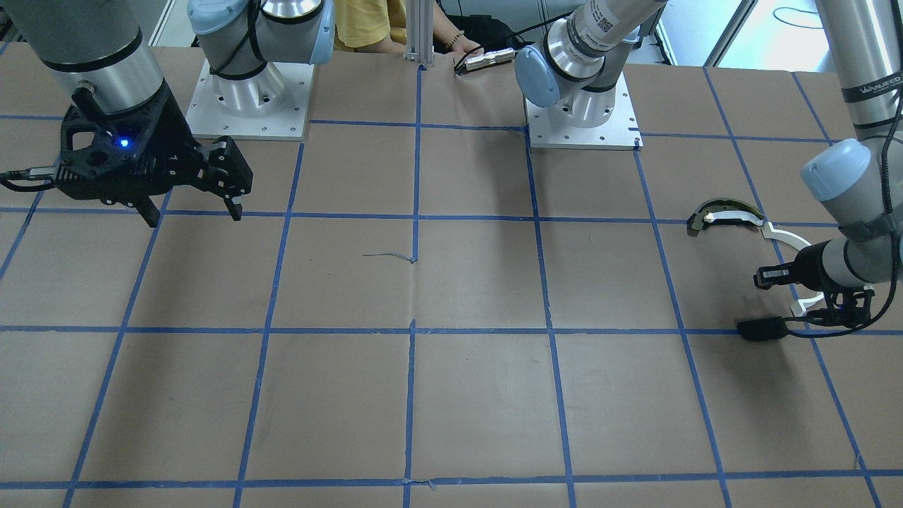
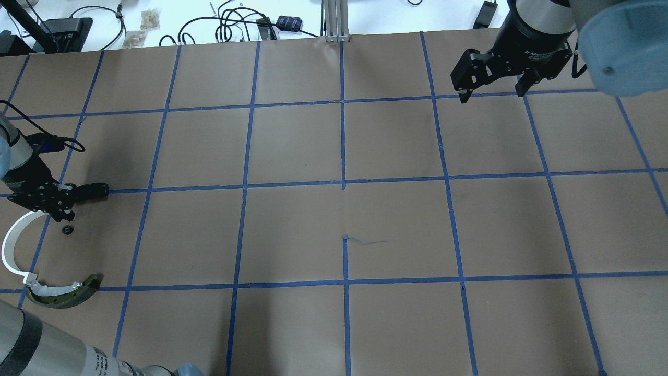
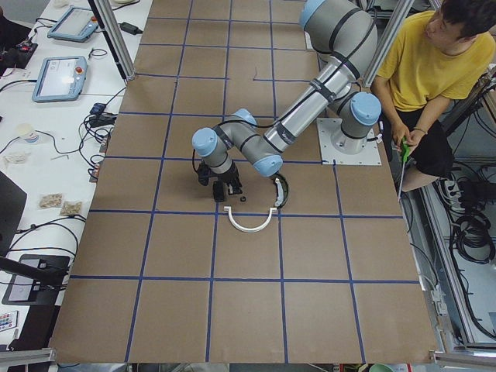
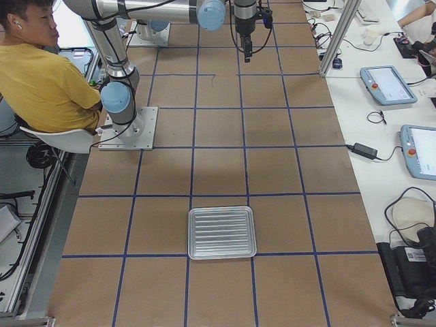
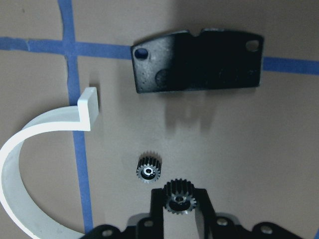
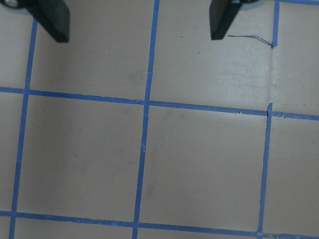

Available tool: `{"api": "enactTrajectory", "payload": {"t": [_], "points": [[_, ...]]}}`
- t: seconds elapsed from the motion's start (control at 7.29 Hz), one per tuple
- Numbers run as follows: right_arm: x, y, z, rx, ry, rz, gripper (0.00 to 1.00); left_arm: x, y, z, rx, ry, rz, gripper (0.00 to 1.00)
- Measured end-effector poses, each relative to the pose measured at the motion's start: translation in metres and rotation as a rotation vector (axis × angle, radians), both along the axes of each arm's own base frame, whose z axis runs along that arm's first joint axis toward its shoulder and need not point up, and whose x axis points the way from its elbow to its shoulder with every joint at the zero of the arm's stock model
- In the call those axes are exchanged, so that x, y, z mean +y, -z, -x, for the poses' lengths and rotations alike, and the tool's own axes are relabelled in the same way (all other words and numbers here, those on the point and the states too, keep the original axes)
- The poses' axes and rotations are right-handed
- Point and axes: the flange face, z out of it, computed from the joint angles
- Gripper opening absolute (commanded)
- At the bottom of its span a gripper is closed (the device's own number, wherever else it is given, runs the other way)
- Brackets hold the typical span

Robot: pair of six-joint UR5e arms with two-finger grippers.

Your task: Place bearing gear from tray to pile

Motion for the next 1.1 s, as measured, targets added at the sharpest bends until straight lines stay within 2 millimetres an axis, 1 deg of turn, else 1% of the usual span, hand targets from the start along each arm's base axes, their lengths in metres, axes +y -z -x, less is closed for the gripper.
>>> {"api": "enactTrajectory", "payload": {"t": [0.14,0.27,0.41,0.69,0.82,0.96,1.1], "points": [[0.0,0.0,0.0,0.0,0.0,0.0,1.0,0.0,0.006,0.0,0.006,0.001,-0.009,0.16],[0.0,0.0,0.0,0.0,0.0,0.0,1.0,0.0,0.009,0.0,0.011,0.003,-0.015,0.18],[0.0,0.001,0.0,0.0,0.0,-0.002,1.0,0.0,0.012,0.0,0.015,0.005,-0.019,0.28],[-0.001,0.002,0.0,-0.001,0.0,-0.004,1.0,0.005,0.016,0.001,0.026,0.005,-0.031,0.66],[-0.001,0.002,0.0,-0.001,0.0,-0.004,1.0,0.01,0.02,0.003,0.03,0.002,-0.041,0.89],[-0.002,0.003,0.0,-0.001,0.0,-0.004,1.0,0.013,0.022,0.005,0.031,0.0,-0.046,0.97],[-0.002,0.003,0.0,-0.001,0.0,-0.004,1.0,0.014,0.022,0.006,0.029,-0.001,-0.048,1.0]]}}
